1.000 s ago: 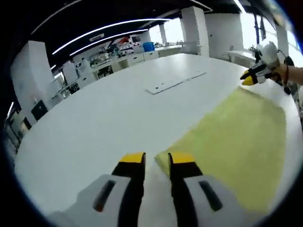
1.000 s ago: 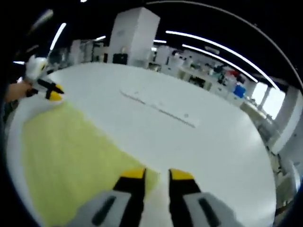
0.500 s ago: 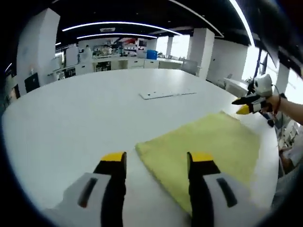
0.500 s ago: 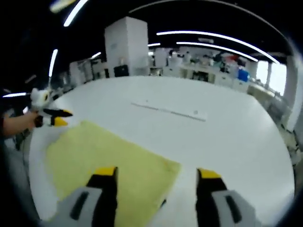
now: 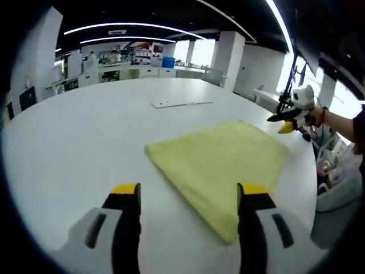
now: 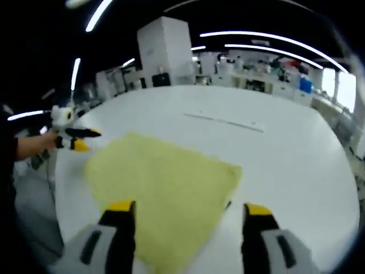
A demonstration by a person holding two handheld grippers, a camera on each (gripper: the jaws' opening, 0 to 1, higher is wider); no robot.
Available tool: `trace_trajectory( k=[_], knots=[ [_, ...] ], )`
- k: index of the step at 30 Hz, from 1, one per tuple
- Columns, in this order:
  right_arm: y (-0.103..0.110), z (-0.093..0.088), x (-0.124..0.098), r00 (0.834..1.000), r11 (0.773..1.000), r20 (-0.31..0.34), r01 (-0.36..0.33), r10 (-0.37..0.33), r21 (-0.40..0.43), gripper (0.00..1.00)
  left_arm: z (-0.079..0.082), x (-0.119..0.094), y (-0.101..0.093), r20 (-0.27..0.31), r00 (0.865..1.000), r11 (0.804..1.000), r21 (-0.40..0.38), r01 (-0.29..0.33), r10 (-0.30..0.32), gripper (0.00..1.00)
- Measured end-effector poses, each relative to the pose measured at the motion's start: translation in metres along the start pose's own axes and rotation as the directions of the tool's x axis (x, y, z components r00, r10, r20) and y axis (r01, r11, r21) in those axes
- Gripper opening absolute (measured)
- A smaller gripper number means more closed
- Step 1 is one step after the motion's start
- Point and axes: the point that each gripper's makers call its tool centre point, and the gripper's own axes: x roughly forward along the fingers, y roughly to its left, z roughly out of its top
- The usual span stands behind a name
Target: Fold the garment on the visible template until the final outline fits inside the template.
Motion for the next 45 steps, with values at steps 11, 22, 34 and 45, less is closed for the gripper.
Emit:
trace_trajectory(
  k=[11, 22, 34, 45],
  knots=[
    [0.018, -0.029, -0.022, 1.0, 1.0, -0.023, -0.002, 0.003, 0.02, 0.72, -0.025, -0.016, -0.023, -0.014, 0.999, 0.999, -0.019, 0.041, -0.041, 0.6],
    [0.029, -0.056, -0.026, 1.0, 0.996, -0.03, 0.006, -0.004, 0.089, 0.52, -0.05, -0.017, -0.037, -0.05, 0.997, 0.997, -0.044, 0.06, -0.062, 0.46],
    [0.024, -0.076, -0.03, 0.998, 0.99, -0.053, 0.032, -0.025, 0.136, 0.18, -0.059, -0.021, -0.04, -0.058, 0.995, 0.995, -0.064, 0.075, -0.079, 0.24],
    [0.025, -0.08, -0.031, 0.998, 0.989, -0.056, 0.036, -0.028, 0.142, 0.03, -0.067, -0.019, -0.042, -0.098, 0.992, 0.993, -0.095, 0.073, -0.083, 0.08]
  ],
)
